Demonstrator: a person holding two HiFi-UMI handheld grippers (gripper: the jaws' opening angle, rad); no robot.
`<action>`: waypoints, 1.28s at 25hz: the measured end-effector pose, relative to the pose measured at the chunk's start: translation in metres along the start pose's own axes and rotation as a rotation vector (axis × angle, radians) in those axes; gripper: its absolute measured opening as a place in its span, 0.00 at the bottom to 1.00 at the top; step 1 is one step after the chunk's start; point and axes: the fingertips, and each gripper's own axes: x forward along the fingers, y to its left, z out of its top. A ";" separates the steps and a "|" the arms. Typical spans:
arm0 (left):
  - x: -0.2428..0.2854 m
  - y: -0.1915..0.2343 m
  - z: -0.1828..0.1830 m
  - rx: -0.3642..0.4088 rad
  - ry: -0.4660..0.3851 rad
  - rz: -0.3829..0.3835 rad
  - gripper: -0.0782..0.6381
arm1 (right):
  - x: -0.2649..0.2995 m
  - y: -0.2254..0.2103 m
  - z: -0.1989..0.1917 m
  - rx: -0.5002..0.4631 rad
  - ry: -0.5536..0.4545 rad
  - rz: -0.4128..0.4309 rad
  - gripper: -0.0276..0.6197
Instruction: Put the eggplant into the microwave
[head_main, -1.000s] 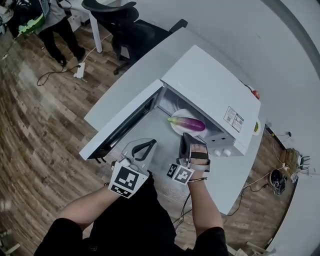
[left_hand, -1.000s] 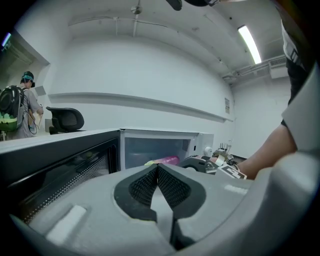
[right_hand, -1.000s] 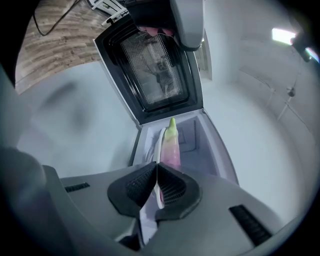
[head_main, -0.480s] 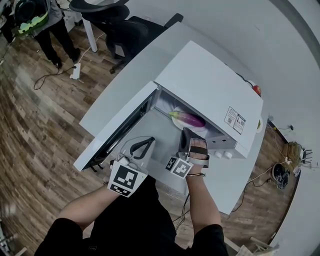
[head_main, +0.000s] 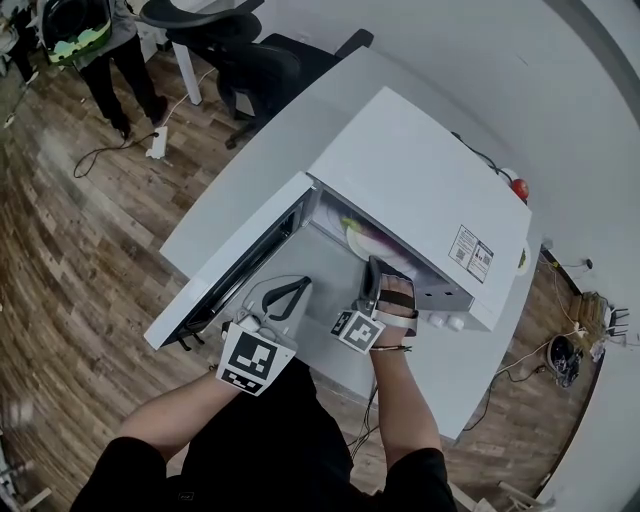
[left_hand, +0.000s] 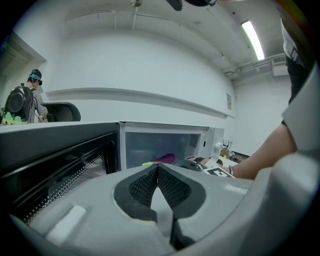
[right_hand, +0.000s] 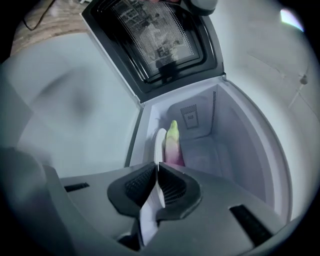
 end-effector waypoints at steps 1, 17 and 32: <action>0.001 0.001 0.001 -0.001 0.002 0.003 0.12 | 0.002 0.000 0.000 0.001 0.001 0.008 0.08; 0.011 0.001 0.009 -0.016 0.006 0.011 0.12 | -0.001 0.006 0.002 0.094 -0.015 0.120 0.20; 0.005 0.003 0.012 -0.020 0.005 0.022 0.12 | 0.006 -0.002 -0.001 0.117 0.020 0.110 0.11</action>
